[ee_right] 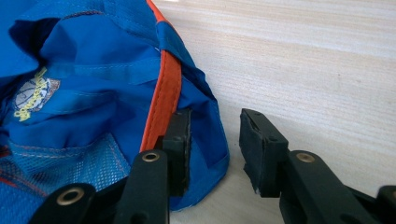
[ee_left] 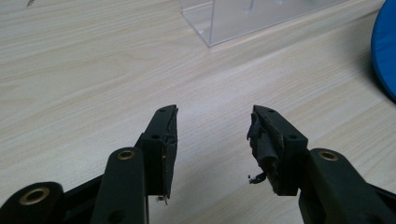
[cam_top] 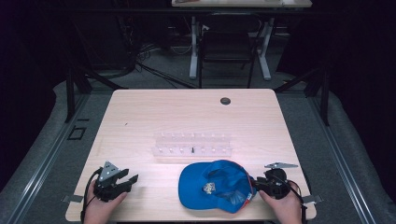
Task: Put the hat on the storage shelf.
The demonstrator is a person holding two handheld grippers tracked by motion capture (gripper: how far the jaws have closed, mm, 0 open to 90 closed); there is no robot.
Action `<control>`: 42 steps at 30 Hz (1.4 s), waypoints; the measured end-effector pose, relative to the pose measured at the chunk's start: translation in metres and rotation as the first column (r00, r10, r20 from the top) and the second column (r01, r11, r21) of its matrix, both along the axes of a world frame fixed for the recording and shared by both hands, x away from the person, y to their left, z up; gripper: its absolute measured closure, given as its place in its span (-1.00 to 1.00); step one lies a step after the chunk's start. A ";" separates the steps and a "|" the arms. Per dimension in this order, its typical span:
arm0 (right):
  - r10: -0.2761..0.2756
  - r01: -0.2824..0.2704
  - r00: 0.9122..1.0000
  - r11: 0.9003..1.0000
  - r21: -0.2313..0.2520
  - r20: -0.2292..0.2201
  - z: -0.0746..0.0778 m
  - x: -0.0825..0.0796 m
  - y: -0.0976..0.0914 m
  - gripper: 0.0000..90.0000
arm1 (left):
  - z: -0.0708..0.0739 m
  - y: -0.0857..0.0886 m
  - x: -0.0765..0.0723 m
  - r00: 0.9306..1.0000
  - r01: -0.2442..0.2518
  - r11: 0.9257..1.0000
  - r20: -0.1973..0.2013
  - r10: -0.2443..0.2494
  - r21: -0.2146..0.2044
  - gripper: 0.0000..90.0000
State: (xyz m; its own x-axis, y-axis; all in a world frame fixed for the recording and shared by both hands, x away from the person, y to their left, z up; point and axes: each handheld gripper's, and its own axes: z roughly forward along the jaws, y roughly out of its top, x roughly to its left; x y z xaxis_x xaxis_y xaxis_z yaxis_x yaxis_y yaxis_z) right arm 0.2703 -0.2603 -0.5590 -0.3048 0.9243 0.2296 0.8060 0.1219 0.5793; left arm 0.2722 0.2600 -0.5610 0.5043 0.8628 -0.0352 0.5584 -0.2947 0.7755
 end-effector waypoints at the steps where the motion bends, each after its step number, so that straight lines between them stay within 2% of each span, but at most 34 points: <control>1: 0.000 0.000 1.000 1.000 -0.002 0.004 0.000 0.001 0.001 0.42 | 0.000 0.000 0.000 1.000 0.000 1.000 0.001 0.000 0.001 0.15; 5: 0.017 -0.017 1.000 1.000 0.005 -0.006 -0.001 0.004 0.003 0.44 | 0.000 0.001 0.000 1.000 -0.004 1.000 -0.004 0.004 -0.001 0.15; 12: 0.025 -0.026 0.999 0.999 -0.019 -0.029 -0.005 0.007 0.008 0.59 | -0.001 0.001 0.001 1.000 -0.004 1.000 -0.005 0.004 -0.002 0.15; 20: 0.038 -0.038 0.999 0.999 -0.004 -0.037 -0.005 0.008 0.009 0.92 | -0.001 0.002 0.001 1.000 -0.006 1.000 -0.003 0.006 0.000 0.15; 25: 0.036 -0.035 0.998 0.999 0.015 -0.053 0.000 0.008 0.007 0.98 | 0.000 0.002 0.001 1.000 -0.011 1.000 -0.004 0.011 0.000 0.15; 28: 0.043 -0.043 0.998 0.999 0.007 -0.052 0.003 0.008 0.008 0.99 | -0.001 0.002 0.001 1.000 -0.013 1.000 -0.004 0.013 0.003 0.16; 32: 0.045 -0.045 0.996 0.999 0.002 -0.074 0.007 0.008 0.008 1.00 | -0.001 0.002 0.001 1.000 -0.015 1.000 -0.002 0.015 0.003 0.16; 33: 0.042 -0.043 0.996 0.999 -0.016 -0.084 0.009 0.009 0.008 1.00 | 0.000 0.002 0.001 1.000 -0.015 1.000 -0.002 0.015 0.003 0.16; 38: 0.051 -0.053 0.992 0.998 -0.014 -0.116 0.010 0.013 0.006 1.00 | 0.000 0.003 0.001 1.000 -0.012 1.000 -0.002 0.012 0.007 0.16; 42: 0.062 -0.070 0.983 0.997 -0.042 -0.172 0.017 0.016 0.007 1.00 | -0.001 0.002 0.001 1.000 -0.009 1.000 -0.001 0.009 0.001 0.15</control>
State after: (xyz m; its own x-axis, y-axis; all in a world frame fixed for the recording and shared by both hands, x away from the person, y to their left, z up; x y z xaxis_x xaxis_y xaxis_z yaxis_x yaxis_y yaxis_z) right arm 0.2866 -0.2533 -0.5417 -0.3254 0.9146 0.2398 0.8815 0.2017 0.4268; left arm 0.2734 0.2618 -0.5615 0.4968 0.8672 -0.0350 0.5619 -0.2906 0.7745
